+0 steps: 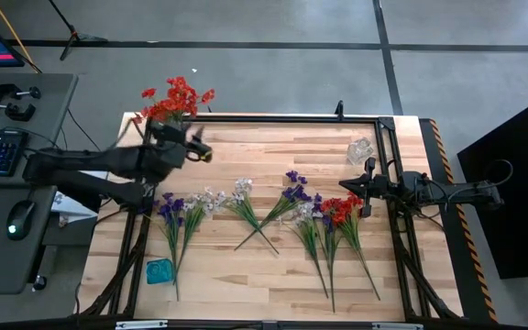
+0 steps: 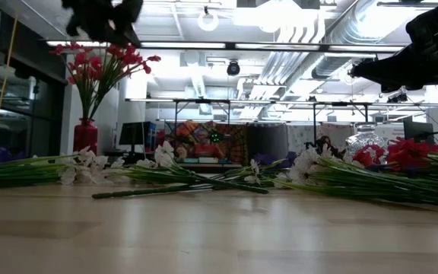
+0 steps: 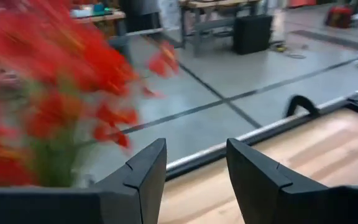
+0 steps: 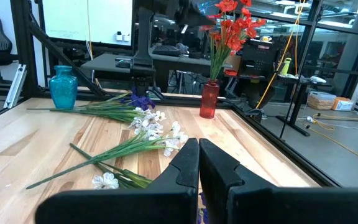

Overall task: Sort flowers into vase by color
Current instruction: Put the left red flowers into the red vase

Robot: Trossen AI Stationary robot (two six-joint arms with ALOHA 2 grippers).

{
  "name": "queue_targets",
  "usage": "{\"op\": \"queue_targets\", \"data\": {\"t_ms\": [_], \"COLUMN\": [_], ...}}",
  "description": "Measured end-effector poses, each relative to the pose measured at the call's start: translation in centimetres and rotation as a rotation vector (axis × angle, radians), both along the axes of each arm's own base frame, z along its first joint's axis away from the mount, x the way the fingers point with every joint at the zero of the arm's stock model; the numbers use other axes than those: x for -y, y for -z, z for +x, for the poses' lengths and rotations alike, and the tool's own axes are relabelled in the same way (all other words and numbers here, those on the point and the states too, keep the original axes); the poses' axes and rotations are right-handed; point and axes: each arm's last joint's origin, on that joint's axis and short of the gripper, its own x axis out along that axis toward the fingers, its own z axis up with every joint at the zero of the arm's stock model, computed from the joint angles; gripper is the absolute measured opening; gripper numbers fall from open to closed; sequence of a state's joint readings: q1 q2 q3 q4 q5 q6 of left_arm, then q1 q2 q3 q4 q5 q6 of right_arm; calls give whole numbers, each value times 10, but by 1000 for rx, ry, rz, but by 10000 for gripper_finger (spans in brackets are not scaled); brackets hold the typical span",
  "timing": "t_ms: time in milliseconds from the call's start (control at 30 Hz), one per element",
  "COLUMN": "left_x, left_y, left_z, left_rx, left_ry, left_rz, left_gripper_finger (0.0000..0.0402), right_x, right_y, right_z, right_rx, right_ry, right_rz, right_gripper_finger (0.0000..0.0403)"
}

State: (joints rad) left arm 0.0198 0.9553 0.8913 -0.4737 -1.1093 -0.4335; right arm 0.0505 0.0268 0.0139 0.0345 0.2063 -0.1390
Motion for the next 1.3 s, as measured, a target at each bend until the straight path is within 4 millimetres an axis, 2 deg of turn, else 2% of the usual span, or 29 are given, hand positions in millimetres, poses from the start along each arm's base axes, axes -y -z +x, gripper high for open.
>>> {"op": "queue_targets", "data": {"t_ms": [67,167,233,400,567,800,967,1133,1300], "left_x": [-2,-7,-8,-8,-24,-56,-63,-64,-67], "left_y": [-15,-21,-12,29,48,74,73,65,64], "left_z": [-7,-17,-21,-17,0,17,20,21,20], "left_rx": [-7,19,42,-79,-181,-320,-410,-409,-481], "left_ry": [-51,-105,-126,-226,-363,-480,-475,-497,-489], "left_rz": [-20,-110,-219,-412,-344,-379,-346,-253,-220], "left_gripper_finger": [154,154,154,154,154,154,154,154,154], "right_x": [0,0,0,0,0,0,0,0,0], "right_y": [0,0,0,0,0,0,0,0,0], "right_z": [0,0,0,0,0,0,0,0,0], "right_rx": [0,0,0,0,0,0,0,0,0], "right_ry": [0,0,0,1,0,0,0,0,1], "right_rz": [0,0,0,0,0,0,0,0,0], "right_gripper_finger": [0,0,0,0,0,0,0,0,0]}}
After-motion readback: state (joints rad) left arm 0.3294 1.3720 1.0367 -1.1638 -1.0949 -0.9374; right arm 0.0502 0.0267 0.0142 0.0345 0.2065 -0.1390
